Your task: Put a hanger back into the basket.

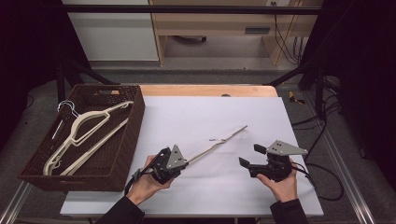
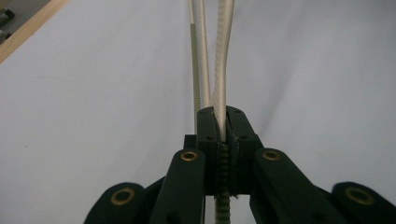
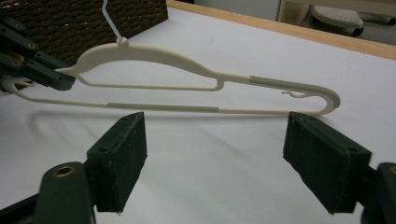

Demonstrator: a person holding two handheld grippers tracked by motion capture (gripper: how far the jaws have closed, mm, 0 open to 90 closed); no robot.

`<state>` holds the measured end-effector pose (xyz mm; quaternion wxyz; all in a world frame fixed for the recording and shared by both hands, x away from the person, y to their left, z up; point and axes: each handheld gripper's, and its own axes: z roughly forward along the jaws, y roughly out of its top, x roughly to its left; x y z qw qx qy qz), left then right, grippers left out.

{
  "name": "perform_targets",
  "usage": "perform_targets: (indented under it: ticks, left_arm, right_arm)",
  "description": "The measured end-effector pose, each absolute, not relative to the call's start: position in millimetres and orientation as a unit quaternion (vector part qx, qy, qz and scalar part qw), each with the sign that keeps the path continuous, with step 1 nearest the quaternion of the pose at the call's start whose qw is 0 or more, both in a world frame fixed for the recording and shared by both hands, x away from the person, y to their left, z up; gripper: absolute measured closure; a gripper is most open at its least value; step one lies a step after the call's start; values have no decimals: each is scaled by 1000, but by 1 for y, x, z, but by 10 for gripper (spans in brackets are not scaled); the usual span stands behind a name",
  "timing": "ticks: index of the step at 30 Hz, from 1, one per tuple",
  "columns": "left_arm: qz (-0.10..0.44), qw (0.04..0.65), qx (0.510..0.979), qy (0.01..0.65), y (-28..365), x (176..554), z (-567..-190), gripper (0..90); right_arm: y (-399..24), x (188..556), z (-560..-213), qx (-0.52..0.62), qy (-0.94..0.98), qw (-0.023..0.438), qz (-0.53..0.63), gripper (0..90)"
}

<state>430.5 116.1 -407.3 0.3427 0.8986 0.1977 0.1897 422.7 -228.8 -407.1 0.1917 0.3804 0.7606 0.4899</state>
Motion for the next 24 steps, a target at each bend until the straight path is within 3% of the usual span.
perform_targets:
  ticks: [12,24]
  left_arm:
    - [157,400,875,224,141,433,-382,856]
    - [172,444,849,229,163,425,-350,856]
  right_arm:
    - [-236,423,-410,392,763,183,481,157]
    - [-242,421,-406,388,763,182,483,124]
